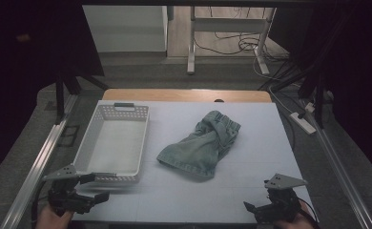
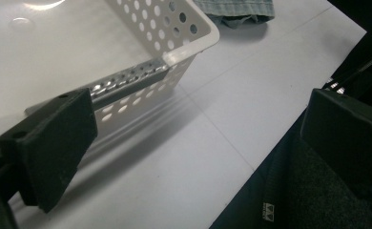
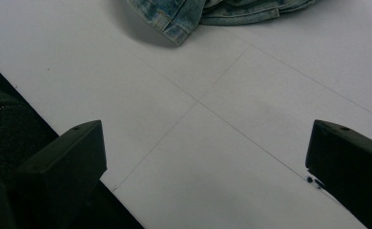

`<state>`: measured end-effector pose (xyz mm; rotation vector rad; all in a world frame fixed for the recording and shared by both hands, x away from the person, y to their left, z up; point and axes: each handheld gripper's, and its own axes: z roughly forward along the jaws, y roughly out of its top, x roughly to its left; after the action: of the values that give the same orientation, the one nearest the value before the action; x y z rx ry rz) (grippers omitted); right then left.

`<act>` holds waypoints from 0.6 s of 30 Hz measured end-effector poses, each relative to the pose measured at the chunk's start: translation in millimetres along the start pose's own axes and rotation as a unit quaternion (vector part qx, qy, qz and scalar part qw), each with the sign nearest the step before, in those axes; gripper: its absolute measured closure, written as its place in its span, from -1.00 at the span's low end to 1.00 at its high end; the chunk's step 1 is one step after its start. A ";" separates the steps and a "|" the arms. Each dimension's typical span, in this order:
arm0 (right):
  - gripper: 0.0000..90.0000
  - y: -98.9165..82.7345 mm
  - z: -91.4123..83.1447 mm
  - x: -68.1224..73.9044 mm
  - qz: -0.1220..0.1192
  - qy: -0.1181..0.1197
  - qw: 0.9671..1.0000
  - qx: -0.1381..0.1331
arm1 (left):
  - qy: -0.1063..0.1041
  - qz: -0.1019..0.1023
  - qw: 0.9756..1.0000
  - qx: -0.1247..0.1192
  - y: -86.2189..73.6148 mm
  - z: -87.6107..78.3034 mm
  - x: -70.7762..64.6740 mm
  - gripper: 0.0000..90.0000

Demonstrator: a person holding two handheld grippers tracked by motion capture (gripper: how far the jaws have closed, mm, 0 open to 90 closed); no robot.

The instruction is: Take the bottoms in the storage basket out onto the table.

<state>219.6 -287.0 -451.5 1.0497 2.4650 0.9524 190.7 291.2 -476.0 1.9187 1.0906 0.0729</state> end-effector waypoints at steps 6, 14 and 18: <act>-1.00 -0.1 -0.2 -0.2 0.000 -0.001 1.000 -0.001 | 0.012 0.001 1.000 -0.004 -7.3 -7.6 0.2 -1.00; -1.00 0.0 -0.1 -0.1 0.001 -0.002 1.000 0.000 | 0.025 -0.008 1.000 -0.011 -16.5 -17.3 2.7 -1.00; -1.00 0.0 -0.1 -0.1 0.001 -0.002 1.000 0.000 | 0.028 -0.012 0.999 -0.013 -19.1 -20.4 3.5 -1.00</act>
<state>219.7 -287.2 -451.4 1.0537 2.4601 0.9505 171.2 311.4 -478.9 1.8892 1.1448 0.1283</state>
